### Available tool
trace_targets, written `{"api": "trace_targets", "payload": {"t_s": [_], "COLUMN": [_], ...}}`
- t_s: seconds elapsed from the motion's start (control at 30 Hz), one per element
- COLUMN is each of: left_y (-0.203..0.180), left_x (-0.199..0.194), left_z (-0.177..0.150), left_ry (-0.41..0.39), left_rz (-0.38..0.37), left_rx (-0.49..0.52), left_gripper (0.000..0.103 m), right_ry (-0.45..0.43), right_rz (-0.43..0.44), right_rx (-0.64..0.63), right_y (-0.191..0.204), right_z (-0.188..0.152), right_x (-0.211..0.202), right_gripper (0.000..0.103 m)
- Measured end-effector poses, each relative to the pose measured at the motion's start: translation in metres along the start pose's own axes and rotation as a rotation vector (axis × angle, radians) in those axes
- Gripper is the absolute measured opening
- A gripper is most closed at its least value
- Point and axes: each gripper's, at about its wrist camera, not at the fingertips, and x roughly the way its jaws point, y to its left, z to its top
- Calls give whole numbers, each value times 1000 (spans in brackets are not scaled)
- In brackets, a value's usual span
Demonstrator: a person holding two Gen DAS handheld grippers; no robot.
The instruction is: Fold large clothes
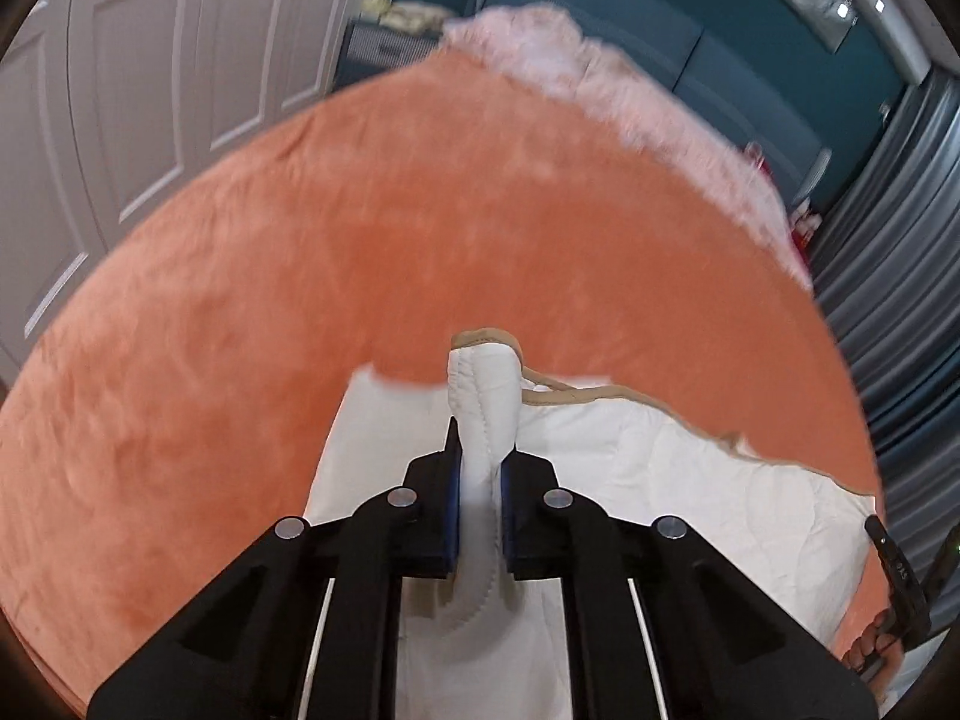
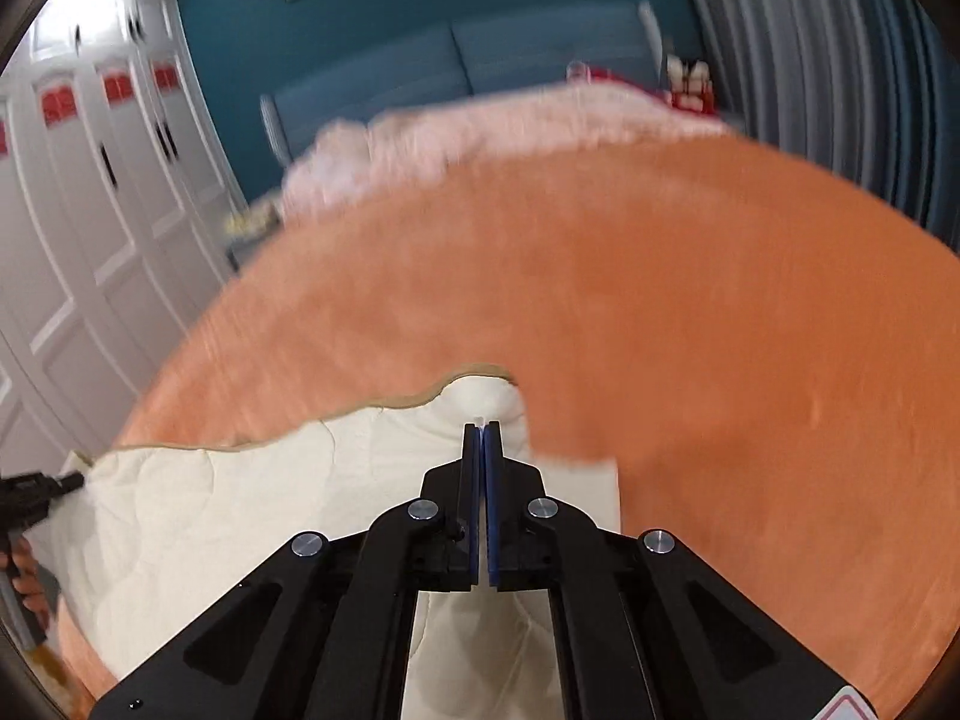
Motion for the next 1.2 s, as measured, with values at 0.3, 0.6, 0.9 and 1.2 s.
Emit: {"api": "trace_targets", "payload": {"t_s": [0.3,0.6,0.9,1.2], "left_y": [-9,7,0,-9], "left_x": [79,121,130,72], "left_z": [-2,-35,-42,-26], "left_ry": [71,22,-22,-53], "left_rz": [161,219,265,308], "left_rx": [44,95,135,134], "left_gripper": [10,20,21,44], "right_ry": [149,209,195,40], "right_rz": [-147,-165,-183,-155], "right_rx": [-27,-38,-51,-9], "right_y": [-11,-14,-12,-4], "right_z": [-21,-55,-61,-39], "right_x": [78,115,125,60], "right_gripper": [1,1,2,10]}}
